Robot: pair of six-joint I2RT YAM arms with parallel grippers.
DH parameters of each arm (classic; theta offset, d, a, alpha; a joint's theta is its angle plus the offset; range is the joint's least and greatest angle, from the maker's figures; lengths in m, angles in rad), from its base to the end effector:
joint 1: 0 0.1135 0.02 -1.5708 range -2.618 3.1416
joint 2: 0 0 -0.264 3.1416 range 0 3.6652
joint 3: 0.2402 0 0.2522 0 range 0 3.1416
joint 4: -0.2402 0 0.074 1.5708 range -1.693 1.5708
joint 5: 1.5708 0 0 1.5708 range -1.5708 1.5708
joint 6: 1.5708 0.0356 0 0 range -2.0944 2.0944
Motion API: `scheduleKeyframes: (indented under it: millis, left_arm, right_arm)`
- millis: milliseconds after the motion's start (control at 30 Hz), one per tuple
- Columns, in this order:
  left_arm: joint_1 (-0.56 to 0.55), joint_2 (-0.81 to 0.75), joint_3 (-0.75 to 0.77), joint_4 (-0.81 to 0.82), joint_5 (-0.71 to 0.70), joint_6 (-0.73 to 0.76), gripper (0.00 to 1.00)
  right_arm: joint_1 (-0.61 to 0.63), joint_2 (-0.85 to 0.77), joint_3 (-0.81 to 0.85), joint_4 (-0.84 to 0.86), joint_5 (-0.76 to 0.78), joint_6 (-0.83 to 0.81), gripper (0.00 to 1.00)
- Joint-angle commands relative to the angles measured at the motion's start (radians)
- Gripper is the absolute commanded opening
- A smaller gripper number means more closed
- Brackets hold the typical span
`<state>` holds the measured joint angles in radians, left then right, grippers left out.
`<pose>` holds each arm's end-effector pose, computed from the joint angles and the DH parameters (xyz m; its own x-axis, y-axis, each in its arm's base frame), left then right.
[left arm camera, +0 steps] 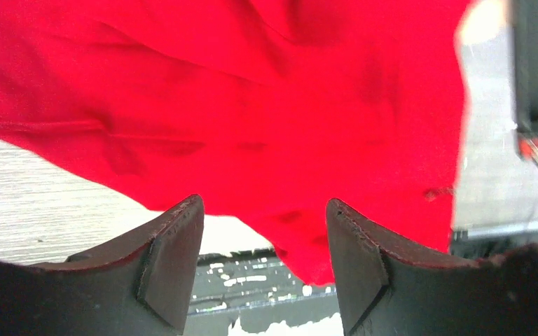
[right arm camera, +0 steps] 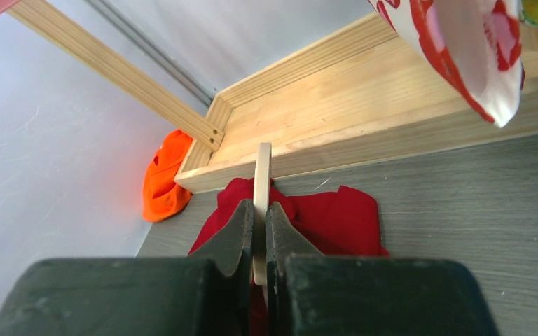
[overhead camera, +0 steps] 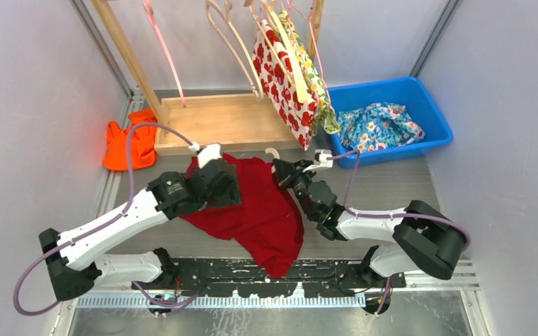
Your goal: Place the skirt on the hanger
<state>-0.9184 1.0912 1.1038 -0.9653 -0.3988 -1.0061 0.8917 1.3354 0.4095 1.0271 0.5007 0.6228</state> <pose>0.1350 -0.1539 0.3237 -0.7680 -0.2771 -0.5775 -0.0992 0.9422 -0.3202 0.1755 0.1903 0.2212 -0.1717 0.6020 -0.7798 -0.3478 0.7035 0.6197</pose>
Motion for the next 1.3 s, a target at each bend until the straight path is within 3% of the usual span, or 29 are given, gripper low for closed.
scheduleKeyframes:
  millis: [0, 133, 267, 500, 600, 1267]
  left_arm:
    - [-0.201, 0.091, 0.119, -0.082, -0.070, 0.008, 0.64]
    - [-0.384, 0.199, 0.169, -0.110, -0.120, -0.028, 0.65]
    - [-0.477, 0.285, 0.170, -0.110, -0.165, -0.051, 0.68]
    - [-0.520, 0.239, -0.020, 0.340, -0.057, 0.166, 0.74]
    - [-0.529, 0.229, -0.060, 0.426, -0.021, 0.214, 0.75]
    - [-0.577, 0.256, -0.118, 0.565, 0.134, 0.415, 0.72]
  right_arm:
    - [0.072, 0.036, 0.070, 0.033, 0.293, 0.024, 0.01]
    - [0.116, 0.075, 0.074, -0.006, 0.362, 0.057, 0.01]
    - [0.126, 0.053, 0.054, -0.054, 0.366, 0.097, 0.01]
    - [0.128, 0.009, 0.028, -0.086, 0.311, 0.098, 0.01]
    - [0.128, -0.005, 0.015, -0.094, 0.303, 0.097, 0.01]
    - [0.125, 0.025, 0.017, -0.082, 0.268, 0.112, 0.01]
